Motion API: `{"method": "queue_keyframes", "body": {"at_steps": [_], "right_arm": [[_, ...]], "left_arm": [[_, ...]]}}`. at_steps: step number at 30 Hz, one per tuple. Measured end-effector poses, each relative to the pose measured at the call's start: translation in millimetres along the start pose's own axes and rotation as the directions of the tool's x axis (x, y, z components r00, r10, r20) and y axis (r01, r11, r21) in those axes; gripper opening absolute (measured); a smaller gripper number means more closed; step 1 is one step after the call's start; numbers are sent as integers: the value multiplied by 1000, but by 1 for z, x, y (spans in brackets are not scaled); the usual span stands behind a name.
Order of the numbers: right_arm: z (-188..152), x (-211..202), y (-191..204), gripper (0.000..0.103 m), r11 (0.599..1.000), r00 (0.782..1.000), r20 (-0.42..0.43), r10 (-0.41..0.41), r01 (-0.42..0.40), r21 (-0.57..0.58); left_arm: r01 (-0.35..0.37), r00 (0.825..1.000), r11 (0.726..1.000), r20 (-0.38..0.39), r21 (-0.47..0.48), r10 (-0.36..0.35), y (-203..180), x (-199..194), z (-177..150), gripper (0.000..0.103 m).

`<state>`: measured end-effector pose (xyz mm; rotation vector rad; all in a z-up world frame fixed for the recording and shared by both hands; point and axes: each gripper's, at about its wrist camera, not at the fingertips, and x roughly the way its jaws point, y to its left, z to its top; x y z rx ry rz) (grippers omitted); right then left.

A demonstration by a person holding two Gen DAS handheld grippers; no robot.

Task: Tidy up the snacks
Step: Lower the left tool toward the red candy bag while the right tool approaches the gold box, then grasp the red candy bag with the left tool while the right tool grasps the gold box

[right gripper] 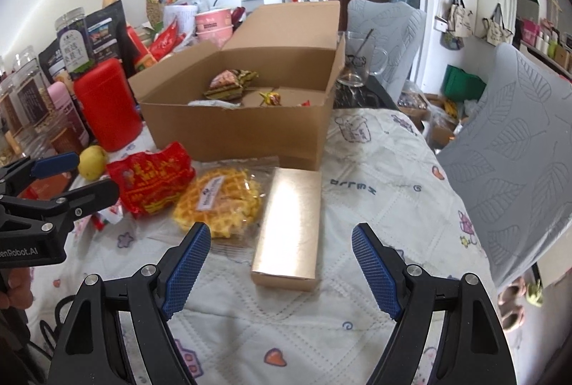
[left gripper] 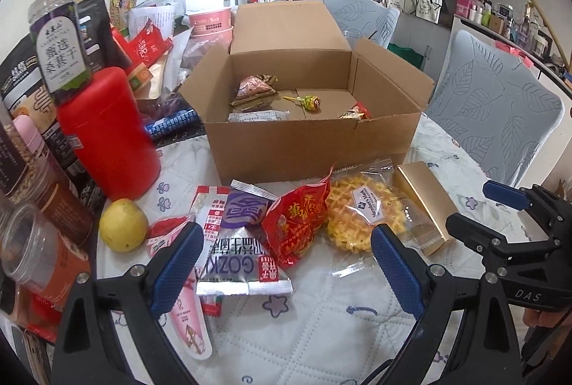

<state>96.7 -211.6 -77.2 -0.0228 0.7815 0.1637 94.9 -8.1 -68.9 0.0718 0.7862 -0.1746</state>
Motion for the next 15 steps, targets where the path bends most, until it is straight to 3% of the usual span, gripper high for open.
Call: {"method": "queue_keyframes", "body": {"at_steps": [5,8,15], "right_arm": [[-2,17,-11,82,1000,999,-32,-13,13,20],[-3,27,-13,82,999,998,-55,-19,21,24],[-3,42,-18,82,999,996,-92,-16,20,40]], "left_arm": [[2,1000,1000,-8,-14,-2,5,19,4,96],[10,1000,1000,-8,-9,-10,5,27,6,89],[47,998,998,-54,39,-45,-6,45,5,46]]}}
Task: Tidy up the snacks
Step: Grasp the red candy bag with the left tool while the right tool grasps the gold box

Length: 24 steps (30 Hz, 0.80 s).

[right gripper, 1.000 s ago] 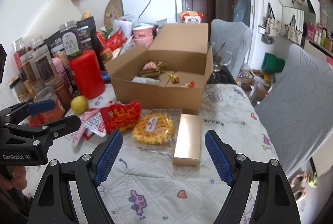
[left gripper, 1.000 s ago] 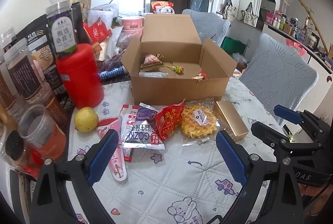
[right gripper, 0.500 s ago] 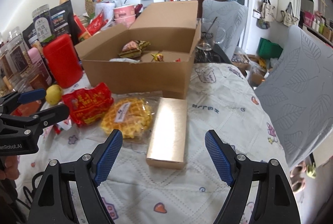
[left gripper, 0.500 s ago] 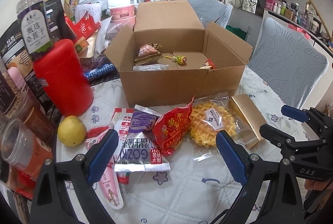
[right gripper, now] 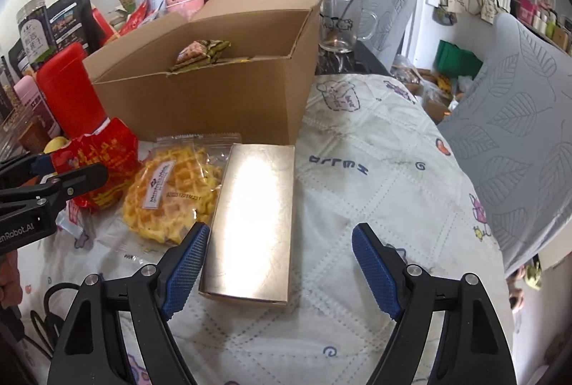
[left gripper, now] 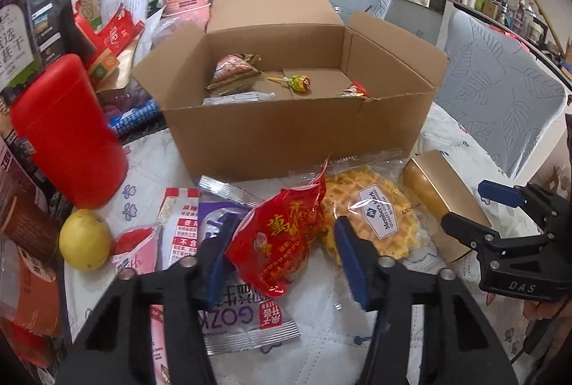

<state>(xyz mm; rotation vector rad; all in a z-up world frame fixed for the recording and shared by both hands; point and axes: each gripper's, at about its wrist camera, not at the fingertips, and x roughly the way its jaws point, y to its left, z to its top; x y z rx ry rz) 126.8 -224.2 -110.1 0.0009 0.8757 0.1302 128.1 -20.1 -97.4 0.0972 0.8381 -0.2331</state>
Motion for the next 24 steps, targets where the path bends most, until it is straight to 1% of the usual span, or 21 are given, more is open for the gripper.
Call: {"method": "queue_keyframes", "body": {"at_steps": [1,2,4,5,7,9,11,12,13,15,16,17,18,19,20,21,24], "right_arm": [[0,1,-1,82,1000,1000,-3,4,-4,2],[0,3,-1,81,1000,1000,-6,8,-8,4],[0,5,-3,78,1000,1000,-14,17,-16,11],[-1,7,-3,76,1000,1000,-20,18,-18,13],[-2,11,-4,74,1000,999,-30,22,-22,17],[-3,14,-6,69,999,998,-40,40,-39,30],[-4,16,-7,59,998,998,-48,51,-49,40],[-4,15,-6,56,998,998,-45,45,-43,34],[-4,14,-4,50,999,998,-47,45,-44,25],[-5,13,-2,49,999,998,-48,38,-38,18],[-6,12,-2,49,999,998,-48,38,-37,17],[-6,12,-3,48,999,998,-48,38,-37,19],[-7,11,-3,48,999,998,-47,37,-36,22],[-8,9,-4,48,999,998,-43,36,-35,25],[-9,7,-4,46,999,999,-40,37,-36,24],[-10,6,-4,46,999,999,-37,36,-35,22],[-13,-2,-3,45,999,999,-25,40,-39,19]], "left_arm": [[2,1000,1000,1,7,-2,-1,0,0,39],[9,1000,1000,-4,9,-8,-2,0,0,37],[40,998,999,-39,-3,-41,-2,5,-2,31],[47,998,999,-50,-11,-48,-3,7,-3,31],[36,998,999,-48,2,-36,-6,9,-6,31],[17,999,1000,-44,21,-16,-9,10,-8,31],[-3,998,998,-56,56,7,-11,16,-7,31],[-16,998,997,-59,76,21,-12,19,-6,31],[-25,998,996,-59,83,30,-13,22,-6,33],[-71,995,991,-67,116,79,-17,28,-5,36],[-118,988,981,-86,152,132,-20,37,-6,37],[-130,981,978,-120,165,151,-20,44,-9,39],[-131,986,979,-86,158,145,-18,41,-10,38],[-111,987,984,-102,138,125,-16,42,-11,39],[-106,987,987,-104,124,119,-14,41,-11,38],[-96,989,990,-105,105,107,-12,40,-10,34],[-63,991,996,-117,63,70,-8,34,-11,34]]}}
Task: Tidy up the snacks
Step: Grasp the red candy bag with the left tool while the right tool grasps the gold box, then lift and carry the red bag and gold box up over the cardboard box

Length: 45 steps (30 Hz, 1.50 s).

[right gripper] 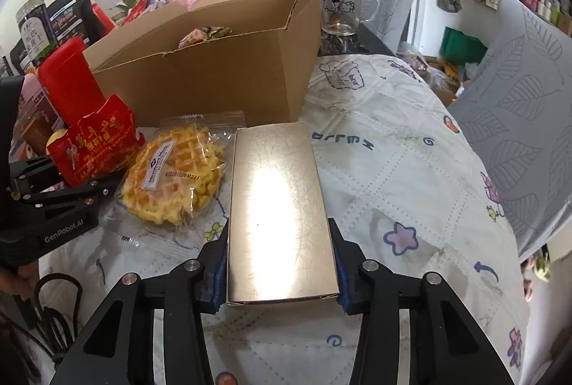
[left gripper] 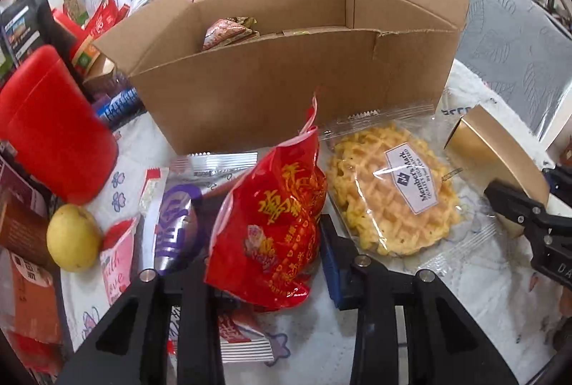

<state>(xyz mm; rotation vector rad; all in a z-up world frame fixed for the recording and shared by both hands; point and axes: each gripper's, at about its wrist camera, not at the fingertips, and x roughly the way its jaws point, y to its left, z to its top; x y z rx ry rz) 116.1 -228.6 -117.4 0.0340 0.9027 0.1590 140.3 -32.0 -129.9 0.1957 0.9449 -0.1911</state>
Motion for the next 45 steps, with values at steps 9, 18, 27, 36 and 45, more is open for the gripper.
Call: {"method": "queue_keyframes", "body": {"at_steps": [9,18,27,36,45], "right_arm": [[-12,-25,0,44,1000,1000,19,9,-9,15],[-38,-48,5,44,999,999,13,48,-48,22],[-66,-66,13,44,997,998,12,67,-68,33],[-73,-61,17,45,996,997,-14,79,-78,41],[-68,-45,18,49,996,997,-33,71,-69,53]], "left_arm": [[29,999,999,31,-14,-28,-13,-40,-15,34],[61,998,998,33,-6,-61,-26,-75,-43,34],[99,995,995,12,-16,-98,-35,-94,-72,34],[128,990,990,-56,-65,-132,-29,-69,-87,34],[100,994,994,-35,-46,-101,-34,-61,-84,35]]}}
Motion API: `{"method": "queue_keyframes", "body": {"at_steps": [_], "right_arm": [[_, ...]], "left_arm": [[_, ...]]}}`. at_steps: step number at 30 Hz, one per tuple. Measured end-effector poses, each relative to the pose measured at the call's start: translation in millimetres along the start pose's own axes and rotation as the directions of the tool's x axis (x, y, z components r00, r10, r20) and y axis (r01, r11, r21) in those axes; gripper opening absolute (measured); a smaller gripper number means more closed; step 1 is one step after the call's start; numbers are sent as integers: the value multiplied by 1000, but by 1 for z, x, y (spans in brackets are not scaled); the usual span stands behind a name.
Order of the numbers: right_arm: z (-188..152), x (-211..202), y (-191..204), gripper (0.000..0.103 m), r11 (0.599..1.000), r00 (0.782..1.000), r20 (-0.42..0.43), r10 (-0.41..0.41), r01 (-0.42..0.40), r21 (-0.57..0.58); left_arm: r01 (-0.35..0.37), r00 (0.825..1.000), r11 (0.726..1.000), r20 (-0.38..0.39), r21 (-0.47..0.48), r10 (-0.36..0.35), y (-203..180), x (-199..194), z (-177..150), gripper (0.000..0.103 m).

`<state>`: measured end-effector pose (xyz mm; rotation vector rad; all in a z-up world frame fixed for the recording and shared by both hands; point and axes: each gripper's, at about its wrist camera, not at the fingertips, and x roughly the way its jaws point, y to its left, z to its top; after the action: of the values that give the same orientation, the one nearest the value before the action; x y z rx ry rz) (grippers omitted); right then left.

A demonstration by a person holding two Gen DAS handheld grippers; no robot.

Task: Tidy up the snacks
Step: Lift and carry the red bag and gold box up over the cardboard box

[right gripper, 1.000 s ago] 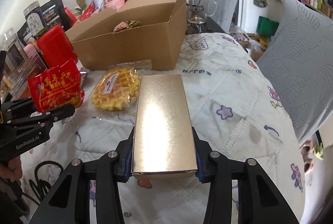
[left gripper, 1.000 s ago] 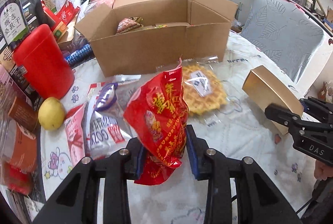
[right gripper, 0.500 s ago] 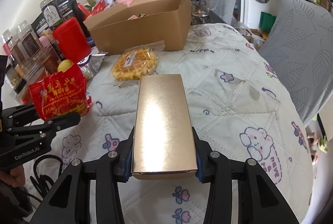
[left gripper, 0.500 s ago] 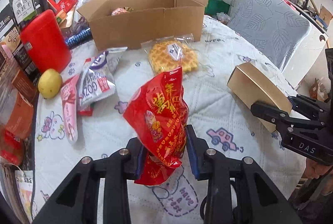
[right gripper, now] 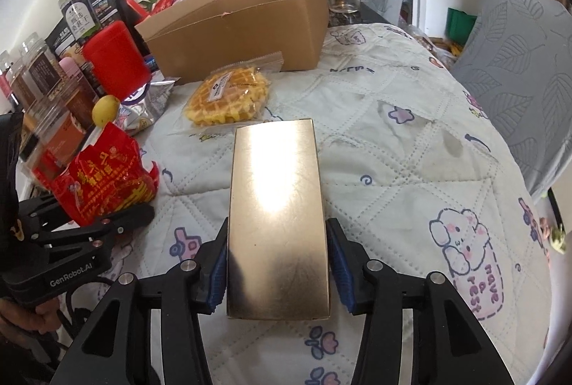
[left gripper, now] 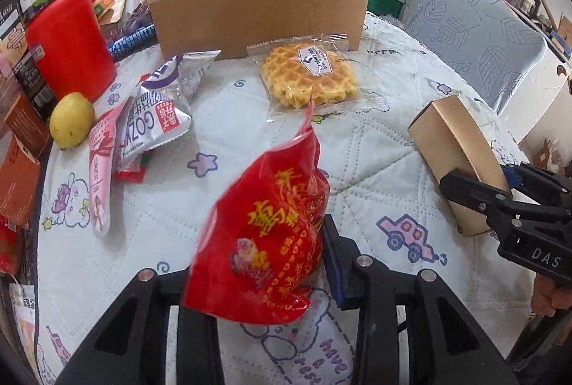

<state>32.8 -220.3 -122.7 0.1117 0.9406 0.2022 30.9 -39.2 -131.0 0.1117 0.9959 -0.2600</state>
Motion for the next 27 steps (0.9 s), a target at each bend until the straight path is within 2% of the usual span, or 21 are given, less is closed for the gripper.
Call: {"method": "queue_keyframes", "body": {"at_steps": [5,14,27], "right_arm": [[0,2,2,47,1000,1000,9,-15,15,2],[-2,-13,3,44,1000,999,37,8,-9,17],[-1,-42,26,43,999,994,95,49,-46,-26]], "left_arm": [[-14,1000,1000,18,14,14,-1,1,1,35],[12,999,1000,35,-7,-12,2,-9,3,34],[25,993,1000,118,-15,-24,1,-52,6,34]]}}
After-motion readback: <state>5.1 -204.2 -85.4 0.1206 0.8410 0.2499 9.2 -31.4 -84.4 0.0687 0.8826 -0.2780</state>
